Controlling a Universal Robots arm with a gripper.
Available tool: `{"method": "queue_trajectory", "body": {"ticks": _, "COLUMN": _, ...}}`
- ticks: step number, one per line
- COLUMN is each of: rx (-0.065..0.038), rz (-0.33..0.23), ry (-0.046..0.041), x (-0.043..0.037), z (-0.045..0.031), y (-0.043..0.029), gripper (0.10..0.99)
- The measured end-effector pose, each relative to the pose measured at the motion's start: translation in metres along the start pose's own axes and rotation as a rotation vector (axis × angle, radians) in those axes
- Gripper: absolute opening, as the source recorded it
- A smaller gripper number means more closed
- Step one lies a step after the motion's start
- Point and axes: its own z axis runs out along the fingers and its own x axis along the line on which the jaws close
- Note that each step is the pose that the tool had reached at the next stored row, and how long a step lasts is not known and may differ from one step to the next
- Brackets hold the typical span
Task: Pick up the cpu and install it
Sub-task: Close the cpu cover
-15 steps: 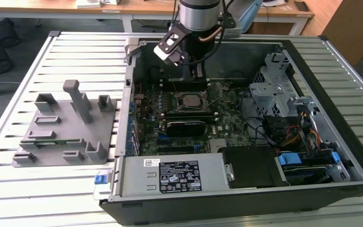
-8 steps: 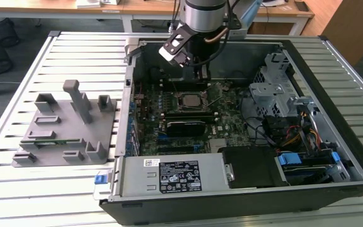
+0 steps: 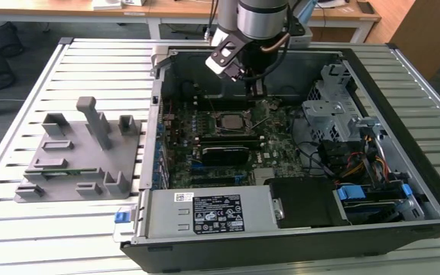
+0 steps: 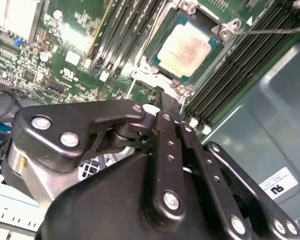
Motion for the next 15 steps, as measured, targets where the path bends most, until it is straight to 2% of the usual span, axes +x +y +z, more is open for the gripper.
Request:
{"method": "queue_trajectory", "body": {"ticks": 2, "rx": 0.001, "rz": -0.001, "ry": 0.0001, "x": 0.0000, "z": 0.0005, "y": 0.0041, "gripper": 0.114}}
{"method": "queue_trajectory", "body": {"ticks": 7, "rx": 0.010, "rz": -0.003, "ry": 0.0001, "x": -0.0004, "z": 0.0016, "y": 0.0199, "gripper": 0.114}}
{"method": "queue_trajectory", "body": {"ticks": 15, "rx": 0.011, "rz": -0.007, "ry": 0.0008, "x": -0.0003, "z": 0.0024, "y": 0.0263, "gripper": 0.114}}
